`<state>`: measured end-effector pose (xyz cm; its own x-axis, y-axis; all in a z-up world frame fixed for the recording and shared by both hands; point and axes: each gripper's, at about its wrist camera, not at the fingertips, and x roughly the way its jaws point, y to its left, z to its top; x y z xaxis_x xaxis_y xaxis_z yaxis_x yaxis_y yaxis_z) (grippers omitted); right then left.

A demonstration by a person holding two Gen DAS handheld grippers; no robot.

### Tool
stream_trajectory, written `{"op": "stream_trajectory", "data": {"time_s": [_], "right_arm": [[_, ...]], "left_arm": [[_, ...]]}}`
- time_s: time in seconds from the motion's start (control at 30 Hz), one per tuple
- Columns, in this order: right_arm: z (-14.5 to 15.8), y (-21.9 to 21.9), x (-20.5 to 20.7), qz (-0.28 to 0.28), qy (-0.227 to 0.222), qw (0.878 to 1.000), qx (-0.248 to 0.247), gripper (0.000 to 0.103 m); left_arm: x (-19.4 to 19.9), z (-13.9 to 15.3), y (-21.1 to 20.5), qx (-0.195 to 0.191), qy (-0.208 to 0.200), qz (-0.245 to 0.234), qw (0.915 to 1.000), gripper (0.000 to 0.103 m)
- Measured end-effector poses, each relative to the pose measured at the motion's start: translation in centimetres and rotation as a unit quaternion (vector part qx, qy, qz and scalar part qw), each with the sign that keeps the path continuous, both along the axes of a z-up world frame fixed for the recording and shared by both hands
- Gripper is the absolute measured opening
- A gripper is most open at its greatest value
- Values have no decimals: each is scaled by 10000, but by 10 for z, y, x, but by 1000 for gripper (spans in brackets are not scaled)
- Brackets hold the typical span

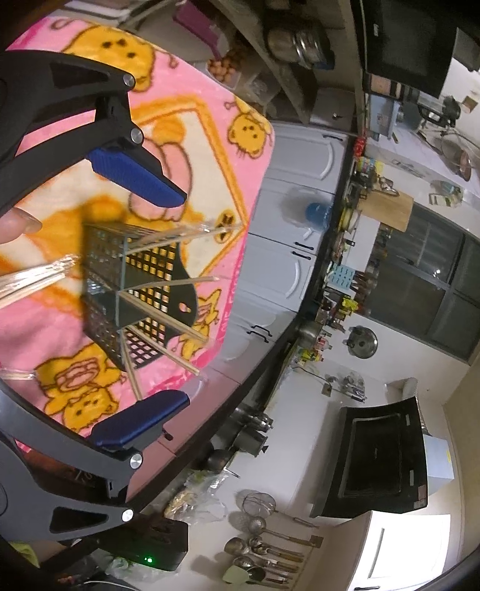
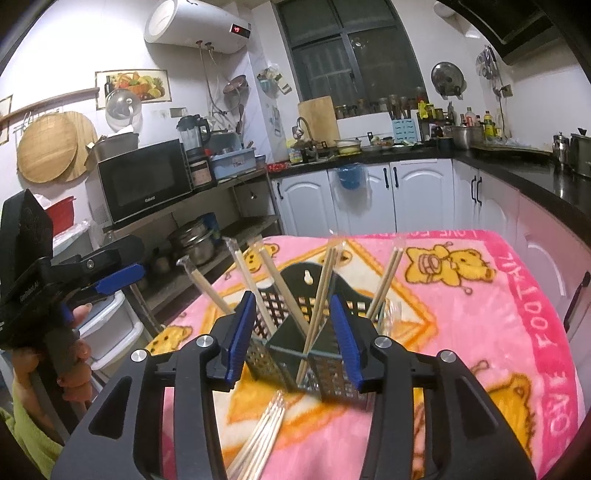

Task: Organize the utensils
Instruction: 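Withdraw both open tools from the caddy toward the chopstick pile, then move both open tools down to the chopstick pile beside the caddy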

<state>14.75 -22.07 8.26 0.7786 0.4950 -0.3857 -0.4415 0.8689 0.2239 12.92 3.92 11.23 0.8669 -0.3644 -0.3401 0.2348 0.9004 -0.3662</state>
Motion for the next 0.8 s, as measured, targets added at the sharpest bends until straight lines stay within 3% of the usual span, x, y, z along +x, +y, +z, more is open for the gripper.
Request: {"op": "stream_trajectory", "data": {"time_s": [0.27,0.8], "right_arm": [[-16,-4,-11,46,199,9998,-91,45],[-42,3,-21,219,508,9979,-341,45]], "left_arm": [[-12,-23,4,-6,277,38,9996,92],[-19,-62,-10,562,718,126,9958,92]]}}
